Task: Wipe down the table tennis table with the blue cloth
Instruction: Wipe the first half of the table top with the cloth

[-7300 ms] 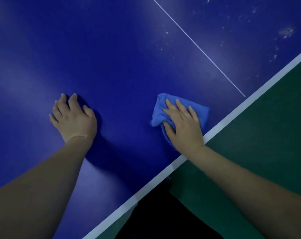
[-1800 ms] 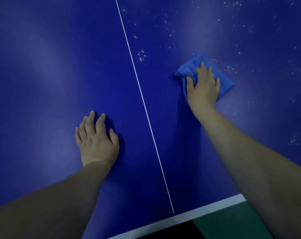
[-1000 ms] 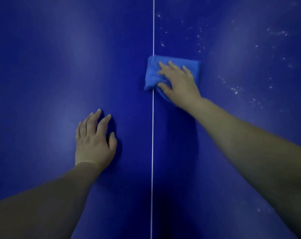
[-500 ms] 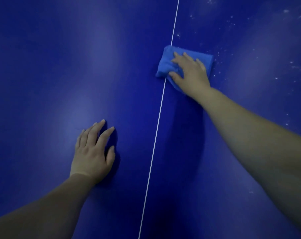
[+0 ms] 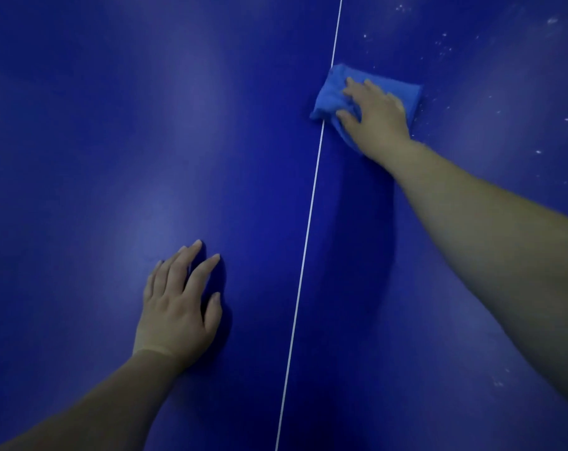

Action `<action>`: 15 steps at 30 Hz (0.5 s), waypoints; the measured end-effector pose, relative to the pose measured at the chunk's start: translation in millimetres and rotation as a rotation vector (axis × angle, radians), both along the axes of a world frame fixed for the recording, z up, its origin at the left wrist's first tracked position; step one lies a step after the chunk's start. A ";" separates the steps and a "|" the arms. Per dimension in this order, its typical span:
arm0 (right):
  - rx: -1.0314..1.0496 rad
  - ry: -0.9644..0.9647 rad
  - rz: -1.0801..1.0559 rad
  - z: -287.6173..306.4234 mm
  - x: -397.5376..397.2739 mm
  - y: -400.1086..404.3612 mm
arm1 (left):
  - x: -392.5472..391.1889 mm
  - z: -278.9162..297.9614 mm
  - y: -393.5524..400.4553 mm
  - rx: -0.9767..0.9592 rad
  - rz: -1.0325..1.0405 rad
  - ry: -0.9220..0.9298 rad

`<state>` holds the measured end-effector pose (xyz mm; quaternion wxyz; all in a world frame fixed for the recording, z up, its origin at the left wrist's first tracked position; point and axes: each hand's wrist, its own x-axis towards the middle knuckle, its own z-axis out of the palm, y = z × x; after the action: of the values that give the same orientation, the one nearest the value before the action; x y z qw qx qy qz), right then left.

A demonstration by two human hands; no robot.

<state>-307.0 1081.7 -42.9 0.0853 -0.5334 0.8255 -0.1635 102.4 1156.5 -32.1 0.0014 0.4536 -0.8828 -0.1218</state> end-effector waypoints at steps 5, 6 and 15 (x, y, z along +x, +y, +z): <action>-0.029 -0.049 -0.143 2.3 16.6 14.4 | 1.6 -1.5 -0.7 -0.006 -0.008 0.004; -0.047 -0.050 -0.111 -0.1 33.4 32.9 | 1.7 -2.0 -0.7 -0.005 -0.009 0.001; -0.034 -0.013 -0.337 3.1 -9.2 70.0 | 2.6 -5.6 -2.0 0.001 -0.016 -0.006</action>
<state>-316.1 1151.7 -39.8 0.0530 -0.3879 0.8997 -0.1930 105.1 1154.5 -37.7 -0.0023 0.4467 -0.8865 -0.1209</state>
